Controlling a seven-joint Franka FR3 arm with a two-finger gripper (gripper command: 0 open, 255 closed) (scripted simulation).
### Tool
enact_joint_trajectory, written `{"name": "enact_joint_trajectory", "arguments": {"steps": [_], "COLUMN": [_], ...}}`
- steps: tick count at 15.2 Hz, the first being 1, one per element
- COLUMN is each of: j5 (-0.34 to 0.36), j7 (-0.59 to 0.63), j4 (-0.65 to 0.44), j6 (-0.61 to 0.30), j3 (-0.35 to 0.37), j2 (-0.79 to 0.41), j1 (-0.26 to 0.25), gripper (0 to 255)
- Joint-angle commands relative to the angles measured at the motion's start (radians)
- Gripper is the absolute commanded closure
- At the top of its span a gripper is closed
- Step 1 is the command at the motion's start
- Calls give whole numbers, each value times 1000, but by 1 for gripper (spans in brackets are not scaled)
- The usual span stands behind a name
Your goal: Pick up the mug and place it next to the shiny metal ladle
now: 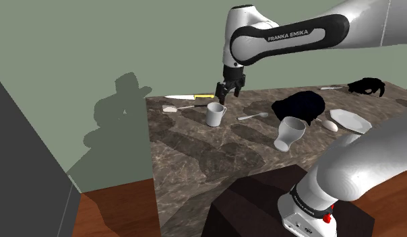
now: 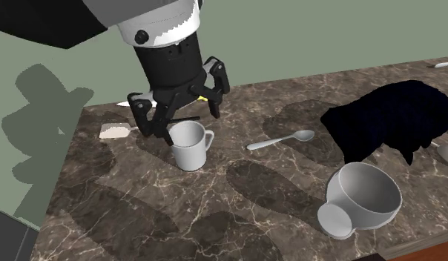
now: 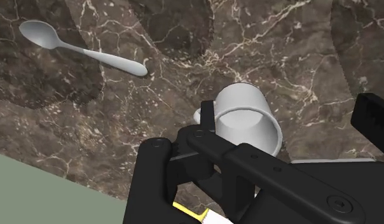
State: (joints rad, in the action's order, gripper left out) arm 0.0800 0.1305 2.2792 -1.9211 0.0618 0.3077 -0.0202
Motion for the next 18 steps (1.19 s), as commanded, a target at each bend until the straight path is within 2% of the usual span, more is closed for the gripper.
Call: {"name": "enact_joint_trajectory", "arguments": {"steps": [1,8,15,18], "j5": [0,4,13,14], "j7": [-2,-10,-4,-4], "j4": [-22,-139,-88,-84], "j6": [-56,-181,-273,-280], "j3": [2,10,7,7], "j2": [-77,-318,-359,-363], "j1": [-2,-10,-7,-6], "gripper": [0,0,0,0]}}
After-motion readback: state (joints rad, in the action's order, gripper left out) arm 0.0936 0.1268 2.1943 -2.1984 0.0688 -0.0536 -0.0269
